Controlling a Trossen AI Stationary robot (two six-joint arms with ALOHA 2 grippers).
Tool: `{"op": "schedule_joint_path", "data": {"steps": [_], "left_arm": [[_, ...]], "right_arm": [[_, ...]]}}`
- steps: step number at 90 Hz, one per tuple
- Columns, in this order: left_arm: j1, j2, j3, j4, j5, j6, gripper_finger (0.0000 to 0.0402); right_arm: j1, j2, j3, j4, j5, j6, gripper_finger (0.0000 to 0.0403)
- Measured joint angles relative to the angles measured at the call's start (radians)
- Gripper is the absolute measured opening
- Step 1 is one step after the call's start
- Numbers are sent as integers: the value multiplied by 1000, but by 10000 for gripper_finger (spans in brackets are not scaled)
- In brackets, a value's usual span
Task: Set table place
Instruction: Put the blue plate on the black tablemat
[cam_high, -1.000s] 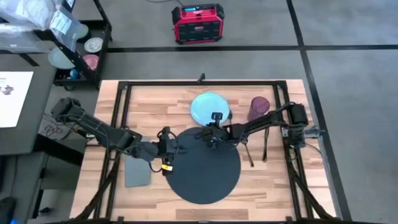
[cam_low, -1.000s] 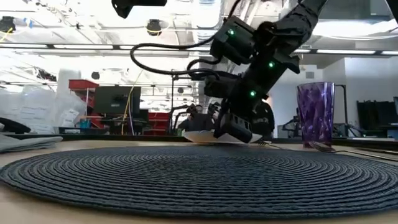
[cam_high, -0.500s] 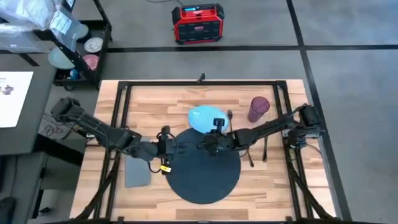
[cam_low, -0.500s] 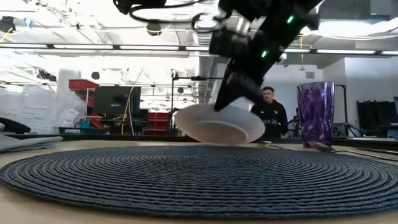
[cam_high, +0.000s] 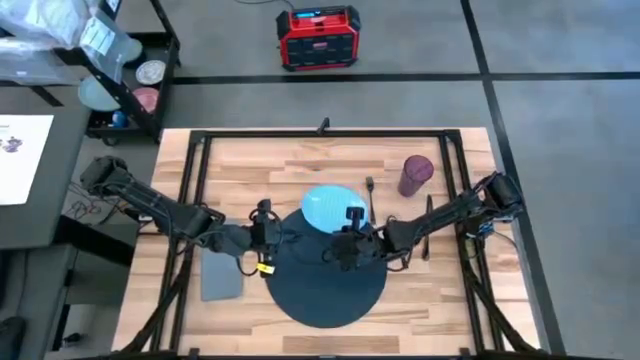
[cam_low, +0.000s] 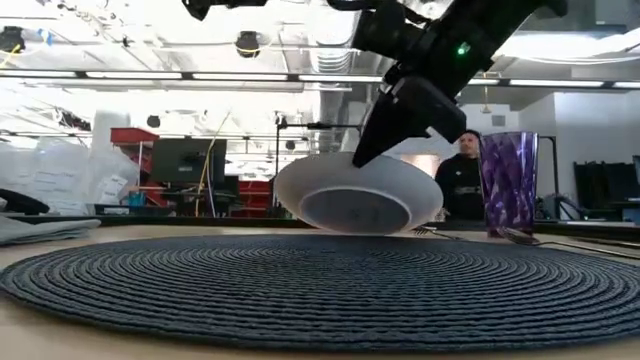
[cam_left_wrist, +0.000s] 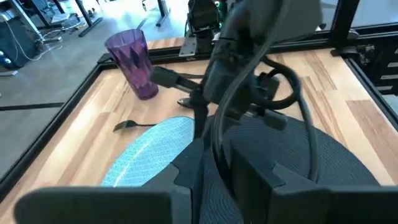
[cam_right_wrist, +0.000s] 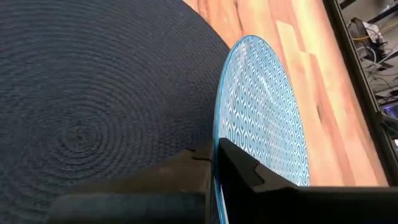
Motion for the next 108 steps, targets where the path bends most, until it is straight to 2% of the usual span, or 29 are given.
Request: {"op": "schedule_joint_path", "data": {"steps": [63, 108], "left_arm": [[0, 0, -1, -1, -3, -3, 59], [0, 0, -1, 0, -9, -4, 59]], "right_arm": [[112, 0, 56, -20, -28, 58, 0], [200, 0, 56, 68, -120, 113, 0]]}}
